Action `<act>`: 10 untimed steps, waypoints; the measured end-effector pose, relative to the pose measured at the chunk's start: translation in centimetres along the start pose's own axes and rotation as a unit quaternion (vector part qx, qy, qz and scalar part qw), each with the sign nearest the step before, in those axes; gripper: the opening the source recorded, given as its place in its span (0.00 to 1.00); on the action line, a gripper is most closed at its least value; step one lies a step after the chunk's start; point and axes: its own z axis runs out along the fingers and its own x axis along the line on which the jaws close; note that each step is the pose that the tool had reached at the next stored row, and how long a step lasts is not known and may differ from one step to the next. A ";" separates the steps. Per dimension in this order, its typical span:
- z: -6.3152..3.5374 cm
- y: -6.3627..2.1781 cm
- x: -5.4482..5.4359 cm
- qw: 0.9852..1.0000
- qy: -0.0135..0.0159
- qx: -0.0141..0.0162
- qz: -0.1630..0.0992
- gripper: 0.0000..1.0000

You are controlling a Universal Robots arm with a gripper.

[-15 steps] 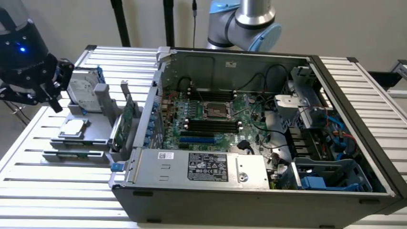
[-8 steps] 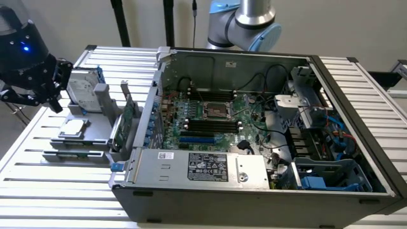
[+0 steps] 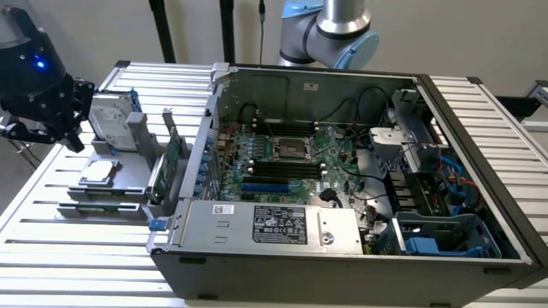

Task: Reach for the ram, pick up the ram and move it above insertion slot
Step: 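Pick up the ram and move it above insertion slot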

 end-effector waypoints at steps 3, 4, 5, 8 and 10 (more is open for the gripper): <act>-0.01 0.00 0.0 1.000 0.001 0.000 -0.027 0.11; 0.00 0.00 0.0 0.999 0.001 0.000 -0.036 0.11; 0.00 0.00 0.0 0.999 0.002 0.000 -0.046 0.11; 0.00 0.00 0.0 0.997 0.003 0.000 -0.073 0.11; -0.01 0.00 0.0 0.996 0.003 0.000 -0.091 0.11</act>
